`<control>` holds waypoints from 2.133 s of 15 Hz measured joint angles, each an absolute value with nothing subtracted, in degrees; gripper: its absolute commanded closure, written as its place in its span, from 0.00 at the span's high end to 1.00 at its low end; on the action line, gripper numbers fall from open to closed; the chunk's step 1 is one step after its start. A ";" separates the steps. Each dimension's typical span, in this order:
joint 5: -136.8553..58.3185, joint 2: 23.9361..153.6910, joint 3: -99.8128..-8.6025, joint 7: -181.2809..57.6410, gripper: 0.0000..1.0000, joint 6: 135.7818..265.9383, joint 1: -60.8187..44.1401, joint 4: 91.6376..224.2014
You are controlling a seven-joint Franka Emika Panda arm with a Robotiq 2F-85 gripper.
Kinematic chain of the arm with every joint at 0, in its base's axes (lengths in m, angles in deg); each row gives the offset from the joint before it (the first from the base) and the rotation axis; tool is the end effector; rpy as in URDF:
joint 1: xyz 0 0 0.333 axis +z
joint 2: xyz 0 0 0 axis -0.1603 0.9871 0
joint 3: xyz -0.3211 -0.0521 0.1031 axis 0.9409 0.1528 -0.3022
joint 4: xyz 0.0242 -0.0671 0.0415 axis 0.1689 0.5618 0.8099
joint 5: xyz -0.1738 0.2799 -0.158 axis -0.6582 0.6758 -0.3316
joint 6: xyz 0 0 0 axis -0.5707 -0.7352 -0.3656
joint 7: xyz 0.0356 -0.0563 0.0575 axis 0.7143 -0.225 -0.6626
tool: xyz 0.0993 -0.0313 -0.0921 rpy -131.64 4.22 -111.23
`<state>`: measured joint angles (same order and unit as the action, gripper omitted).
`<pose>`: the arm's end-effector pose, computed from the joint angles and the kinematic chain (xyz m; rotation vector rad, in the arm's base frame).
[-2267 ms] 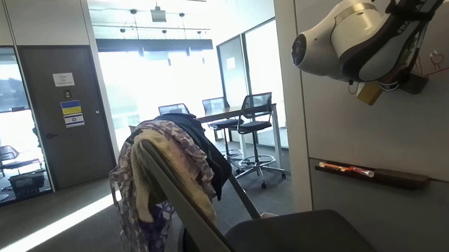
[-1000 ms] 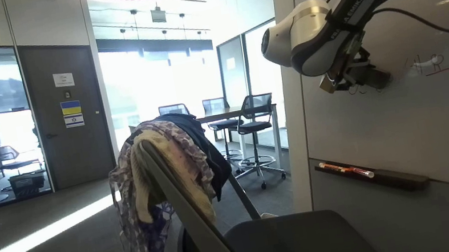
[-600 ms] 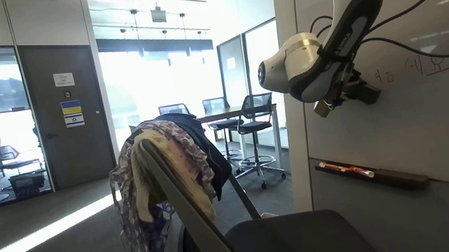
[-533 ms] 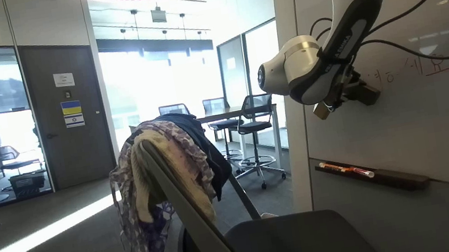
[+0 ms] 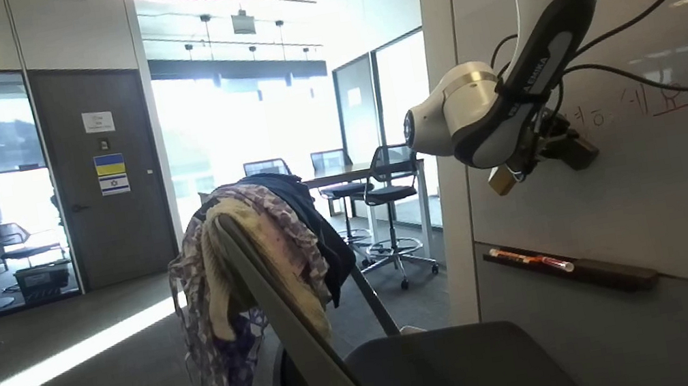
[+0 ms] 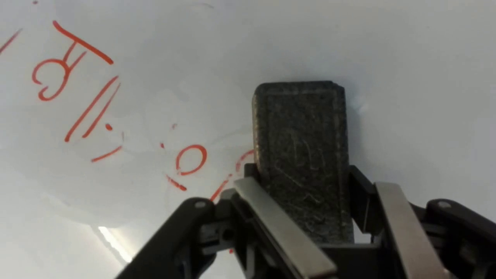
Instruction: Use the black eraser to wipe the writings on the whiteboard
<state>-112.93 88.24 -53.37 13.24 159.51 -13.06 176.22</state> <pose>0.5406 -0.2101 0.4142 1.5690 -0.8493 0.3673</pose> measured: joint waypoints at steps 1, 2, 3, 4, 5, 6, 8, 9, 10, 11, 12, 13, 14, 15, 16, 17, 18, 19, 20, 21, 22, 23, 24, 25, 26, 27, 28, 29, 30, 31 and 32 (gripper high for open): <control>-112.37 87.65 -53.28 14.59 0.31 159.12 -13.17 177.52; -111.59 86.87 -53.17 15.95 0.31 158.78 -13.36 178.96; -110.83 85.90 -53.03 17.46 0.31 158.57 -13.56 180.43; -110.05 84.74 -52.85 19.07 0.31 158.44 -13.77 181.86; -109.20 83.36 -52.65 20.49 0.31 158.41 -13.99 183.23; -108.39 81.82 -52.43 21.80 0.31 158.38 -14.19 184.55; -106.70 78.66 -51.91 23.86 0.31 158.36 -14.60 186.89; -105.92 77.06 -51.65 24.75 0.31 158.36 -14.80 187.97; -105.13 75.53 -51.38 25.43 0.31 158.40 -15.03 188.94; -104.27 74.10 -51.06 25.91 0.31 158.43 -15.27 189.80; -103.61 72.76 -50.78 26.12 0.31 158.71 -15.47 190.61; -103.17 71.58 -50.55 26.12 0.31 159.47 -15.64 191.38; -103.01 70.33 -50.33 26.10 0.31 160.82 -15.79 192.22; -103.00 69.07 -50.11 26.02 0.31 162.37 -15.93 193.14; -103.15 67.59 -49.85 26.01 0.31 164.27 -16.10 194.24; -103.47 66.10 -49.58 26.01 0.31 166.21 -16.28 195.41; -103.95 64.70 -49.30 26.01 0.31 168.00 -16.42 196.49; -104.47 63.53 -49.07 26.01 0.31 169.44 -16.52 197.41; -105.00 62.56 -48.92 26.02 0.31 170.54 -16.57 198.12; -105.45 61.78 -48.82 26.02 0.31 171.41 -16.61 198.63; -105.97 61.10 -48.80 26.02 0.31 172.04 -16.62 199.02; -106.55 60.55 -48.79 26.02 0.31 172.54 -16.63 199.32; -107.08 60.03 -48.78 26.03 0.31 173.01 -16.64 199.61; -107.40 59.57 -48.73 26.07 0.31 173.52 -16.68 199.90; -107.62 59.19 -48.65 26.13 0.31 173.96 -16.74 200.21; -107.78 58.82 -48.54 26.19 0.31 174.45 -16.81 200.52; -107.92 58.41 -48.41 26.27 0.31 175.04 -16.89 200.83; -107.92 58.29 -48.28 26.36 0.31 175.54 -16.95 200.87; -107.92 58.28 -48.19 26.46 0.31 175.62 -16.95 200.87; -107.92 58.23 -48.18 26.69 0.31 175.62 -16.96 200.91; -107.92 58.15 -48.15 26.84 0.31 175.71 -16.98 200.97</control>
